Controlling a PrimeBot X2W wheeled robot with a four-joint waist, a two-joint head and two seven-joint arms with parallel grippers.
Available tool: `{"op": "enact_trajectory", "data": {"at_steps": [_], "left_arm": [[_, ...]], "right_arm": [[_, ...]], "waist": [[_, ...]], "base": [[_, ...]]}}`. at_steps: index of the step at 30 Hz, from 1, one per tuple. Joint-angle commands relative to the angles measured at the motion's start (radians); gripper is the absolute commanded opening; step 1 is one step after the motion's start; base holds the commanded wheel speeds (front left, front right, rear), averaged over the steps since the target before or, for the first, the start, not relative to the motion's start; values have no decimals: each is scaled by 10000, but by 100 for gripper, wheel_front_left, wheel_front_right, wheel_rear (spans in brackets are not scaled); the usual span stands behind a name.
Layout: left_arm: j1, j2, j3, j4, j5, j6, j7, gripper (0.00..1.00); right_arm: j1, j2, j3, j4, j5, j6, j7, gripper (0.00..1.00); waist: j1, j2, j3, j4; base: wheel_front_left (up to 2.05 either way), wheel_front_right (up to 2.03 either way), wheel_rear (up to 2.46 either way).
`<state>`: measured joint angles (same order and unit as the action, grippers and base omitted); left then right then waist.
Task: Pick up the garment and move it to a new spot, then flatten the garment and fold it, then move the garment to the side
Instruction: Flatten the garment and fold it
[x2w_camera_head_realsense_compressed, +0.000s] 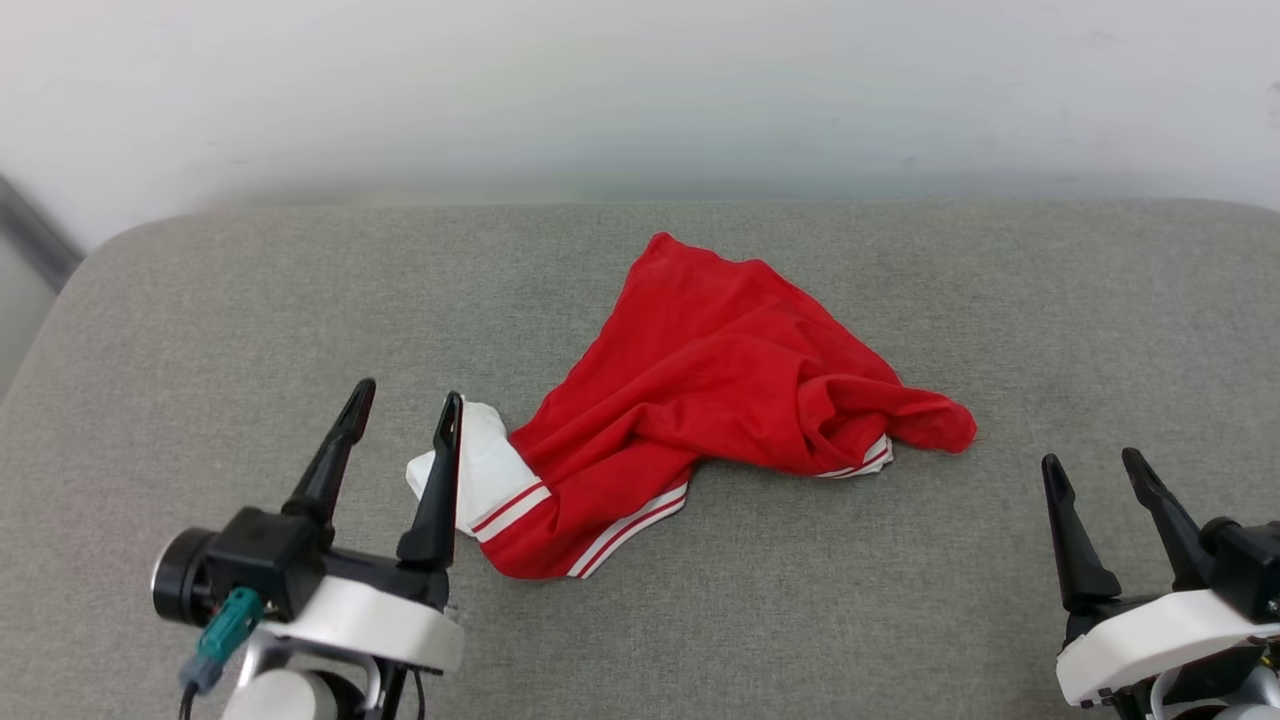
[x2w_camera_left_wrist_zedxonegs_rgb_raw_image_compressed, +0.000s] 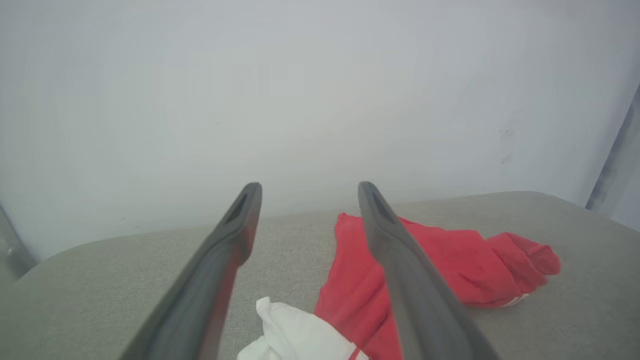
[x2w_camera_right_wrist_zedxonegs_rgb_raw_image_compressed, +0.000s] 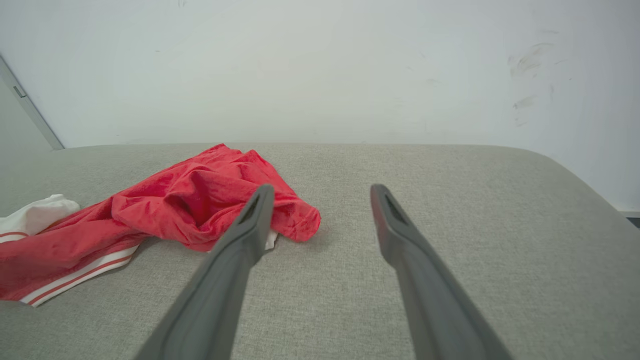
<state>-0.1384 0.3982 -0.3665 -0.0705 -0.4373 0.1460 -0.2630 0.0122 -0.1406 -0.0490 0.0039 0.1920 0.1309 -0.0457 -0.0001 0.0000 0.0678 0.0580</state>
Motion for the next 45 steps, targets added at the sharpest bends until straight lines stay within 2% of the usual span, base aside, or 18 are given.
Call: {"op": "enact_trajectory", "data": {"at_steps": [1,5,9,12,14,19,24,27,32,36,37,38,45], "left_arm": [[308,-202,154,-158,130,-99,-23,100],[708,-559,277,-220,530,-571,-23,100],[232,-677,-267,285,710,-1186,217,100],[-412,-798,-777,524,721,-1556,1019,100],[-1095,-798,-1190,707,792,-1951,1711,100],[-2803,-1351,-2238,1359,391,-2521,3833,100],[-4346,-1821,-3160,2339,267,-2679,5497,100],[-5071,-2240,-3420,2997,39,-2710,6061,100],[-6367,-2566,-3355,4601,213,-2555,6339,100],[-6906,-2728,-3419,5616,100,-2603,6475,100],[-7006,-2723,-3487,5806,89,-2635,6458,40],[-7094,-2724,-3535,5927,48,-2670,6325,0],[-6903,-2777,-3725,6178,-53,-2728,4792,0]], "right_arm": [[135,-65,-21,-48,4,-3,23,100],[128,-106,26,-134,25,-3,113,100],[-37,-143,191,-204,16,-3,243,100],[-122,-171,255,-235,-28,-3,291,100],[-222,-193,333,-269,-62,-3,353,100],[-473,-207,537,-313,-98,-3,408,100],[-705,-131,699,-316,-183,-3,423,100],[-801,-63,720,-266,-203,-3,357,100],[-987,76,811,-112,-273,-3,200,100],[-1069,143,881,54,-328,-3,70,100],[-1098,164,902,103,-340,-3,30,100],[-1126,186,908,138,-346,-3,7,100],[-1028,285,812,471,-406,-3,-115,100]], "waist": [[1,0,23,38],[1,0,124,113],[1,0,379,58],[1,0,624,-34],[1,0,836,-111],[1,0,1344,-479],[1,0,1915,-940],[1,0,2215,-1226],[1,0,2689,-1705],[1,0,2817,-1922],[1,0,2832,-1958],[1,0,2839,-1981],[1,0,2465,-1924]], "base": [[0,0,0],[0,0,0],[0,0,0],[0,0,0],[0,0,0],[0,0,0],[0,0,0],[0,0,0],[0,0,0],[0,0,0],[0,0,0],[0,0,0],[0,0,0]]}}
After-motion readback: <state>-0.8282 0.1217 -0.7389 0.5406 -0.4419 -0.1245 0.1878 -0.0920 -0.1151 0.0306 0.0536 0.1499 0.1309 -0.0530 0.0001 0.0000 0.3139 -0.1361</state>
